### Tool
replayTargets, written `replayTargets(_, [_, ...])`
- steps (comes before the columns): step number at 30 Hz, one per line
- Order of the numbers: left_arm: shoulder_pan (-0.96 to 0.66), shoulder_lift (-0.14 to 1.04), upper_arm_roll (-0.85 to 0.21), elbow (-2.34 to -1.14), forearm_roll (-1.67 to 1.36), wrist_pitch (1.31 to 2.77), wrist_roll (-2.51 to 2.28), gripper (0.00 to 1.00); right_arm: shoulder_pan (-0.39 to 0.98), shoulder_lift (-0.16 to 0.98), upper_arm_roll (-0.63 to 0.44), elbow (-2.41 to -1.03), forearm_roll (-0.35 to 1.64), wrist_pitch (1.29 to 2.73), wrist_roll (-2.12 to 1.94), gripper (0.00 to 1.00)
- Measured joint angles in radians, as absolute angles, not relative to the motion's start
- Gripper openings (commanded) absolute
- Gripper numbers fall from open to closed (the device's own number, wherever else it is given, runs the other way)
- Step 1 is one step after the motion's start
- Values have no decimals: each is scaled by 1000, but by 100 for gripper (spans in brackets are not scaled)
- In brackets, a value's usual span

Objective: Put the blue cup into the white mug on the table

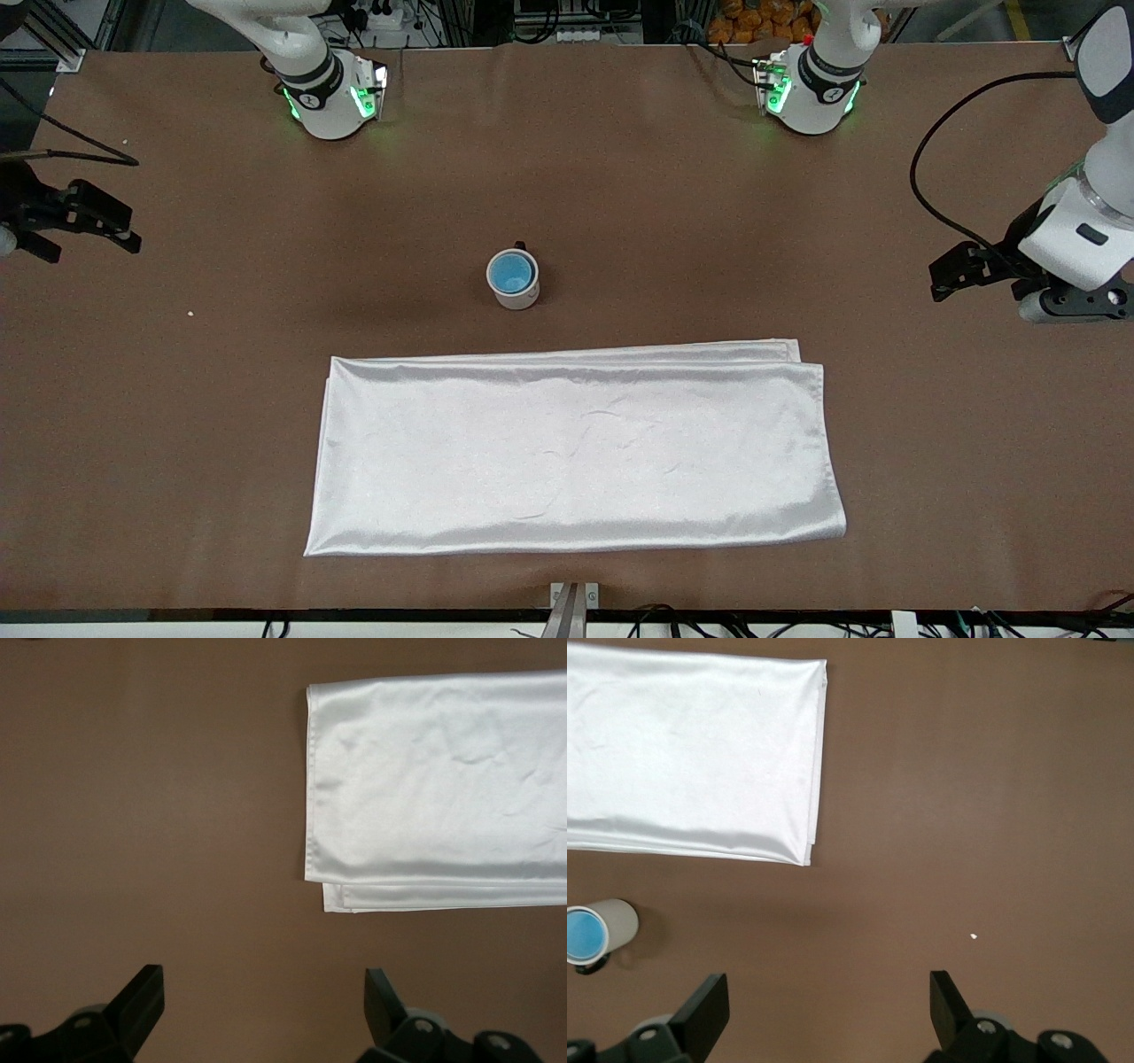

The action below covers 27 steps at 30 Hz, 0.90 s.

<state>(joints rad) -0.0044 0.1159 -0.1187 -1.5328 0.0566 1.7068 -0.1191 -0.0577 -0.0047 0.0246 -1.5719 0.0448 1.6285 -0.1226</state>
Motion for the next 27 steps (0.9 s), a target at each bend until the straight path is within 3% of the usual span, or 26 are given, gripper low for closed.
replayTargets(27, [0, -6, -134, -1640, 43, 1705, -120, 100, -59, -3, 23, -1576, 30, 1620, -49, 100])
